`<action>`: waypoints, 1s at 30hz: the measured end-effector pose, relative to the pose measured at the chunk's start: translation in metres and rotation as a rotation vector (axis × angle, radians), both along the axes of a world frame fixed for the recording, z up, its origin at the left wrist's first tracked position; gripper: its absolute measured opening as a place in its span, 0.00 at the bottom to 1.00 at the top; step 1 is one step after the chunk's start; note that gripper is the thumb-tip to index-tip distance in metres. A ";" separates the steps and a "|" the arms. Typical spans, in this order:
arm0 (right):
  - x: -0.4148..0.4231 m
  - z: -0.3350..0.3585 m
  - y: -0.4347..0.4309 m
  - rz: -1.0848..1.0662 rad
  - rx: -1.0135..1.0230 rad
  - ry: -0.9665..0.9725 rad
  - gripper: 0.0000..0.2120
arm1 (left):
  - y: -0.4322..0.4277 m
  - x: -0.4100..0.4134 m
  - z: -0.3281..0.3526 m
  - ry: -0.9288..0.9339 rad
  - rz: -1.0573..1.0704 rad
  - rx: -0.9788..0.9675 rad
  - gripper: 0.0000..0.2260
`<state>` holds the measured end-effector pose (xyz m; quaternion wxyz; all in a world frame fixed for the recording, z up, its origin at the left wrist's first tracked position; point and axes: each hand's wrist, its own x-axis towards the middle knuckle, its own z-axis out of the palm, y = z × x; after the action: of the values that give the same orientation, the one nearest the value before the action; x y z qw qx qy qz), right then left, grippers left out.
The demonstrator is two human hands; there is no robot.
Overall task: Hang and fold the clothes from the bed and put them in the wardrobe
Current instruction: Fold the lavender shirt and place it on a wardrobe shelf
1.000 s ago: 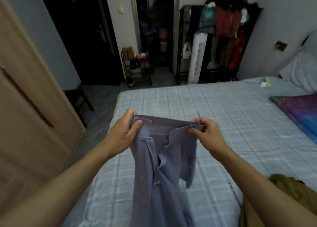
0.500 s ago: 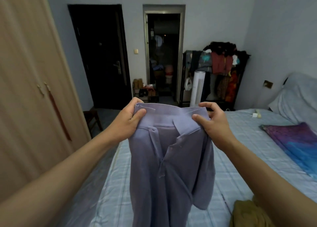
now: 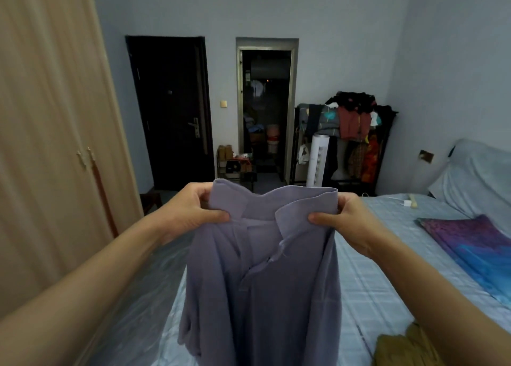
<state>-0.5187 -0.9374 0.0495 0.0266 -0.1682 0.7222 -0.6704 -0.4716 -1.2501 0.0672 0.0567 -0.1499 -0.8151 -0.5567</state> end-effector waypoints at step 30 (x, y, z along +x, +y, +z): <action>-0.006 0.007 -0.119 -0.298 -0.030 0.243 0.07 | 0.101 -0.012 -0.007 0.363 0.570 -0.141 0.09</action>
<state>-0.5251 -1.0567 0.0570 -0.1630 -0.1394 0.7268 -0.6525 -0.4840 -1.1494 0.0602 0.3435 -0.0161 -0.8372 -0.4252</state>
